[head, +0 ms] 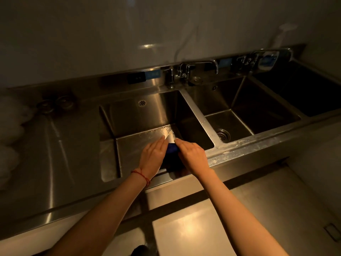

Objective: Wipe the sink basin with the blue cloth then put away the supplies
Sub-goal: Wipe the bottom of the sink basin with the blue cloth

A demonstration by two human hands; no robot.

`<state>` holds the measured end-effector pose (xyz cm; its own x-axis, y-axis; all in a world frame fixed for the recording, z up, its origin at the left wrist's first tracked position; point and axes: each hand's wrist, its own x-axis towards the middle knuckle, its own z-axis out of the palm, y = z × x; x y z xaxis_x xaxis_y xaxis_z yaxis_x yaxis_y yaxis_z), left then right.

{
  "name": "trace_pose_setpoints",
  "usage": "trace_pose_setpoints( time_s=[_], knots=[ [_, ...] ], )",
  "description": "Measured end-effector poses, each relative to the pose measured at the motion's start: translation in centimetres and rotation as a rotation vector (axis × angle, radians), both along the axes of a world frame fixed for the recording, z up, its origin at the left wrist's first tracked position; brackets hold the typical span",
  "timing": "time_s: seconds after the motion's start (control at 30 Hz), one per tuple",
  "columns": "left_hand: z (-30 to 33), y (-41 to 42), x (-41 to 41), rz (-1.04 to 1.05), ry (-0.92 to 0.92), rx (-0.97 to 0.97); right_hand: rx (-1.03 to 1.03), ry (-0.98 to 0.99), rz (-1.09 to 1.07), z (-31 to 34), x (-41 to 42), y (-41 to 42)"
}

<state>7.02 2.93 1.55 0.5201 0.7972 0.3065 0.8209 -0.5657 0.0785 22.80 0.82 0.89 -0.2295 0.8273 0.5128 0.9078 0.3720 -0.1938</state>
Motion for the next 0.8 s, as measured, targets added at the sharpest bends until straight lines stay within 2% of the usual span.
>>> trace_pose_setpoints(
  time_s=[0.5, 0.8],
  knots=[
    [3.3, 9.0, 8.0, -0.171, -0.091, 0.138, 0.169, -0.009, -0.224, 4.1, 7.1, 6.0],
    [4.5, 14.5, 12.4, -0.254, -0.129, 0.144, 0.165, 0.024, -0.307, 5.1, 10.9, 10.1]
  ],
)
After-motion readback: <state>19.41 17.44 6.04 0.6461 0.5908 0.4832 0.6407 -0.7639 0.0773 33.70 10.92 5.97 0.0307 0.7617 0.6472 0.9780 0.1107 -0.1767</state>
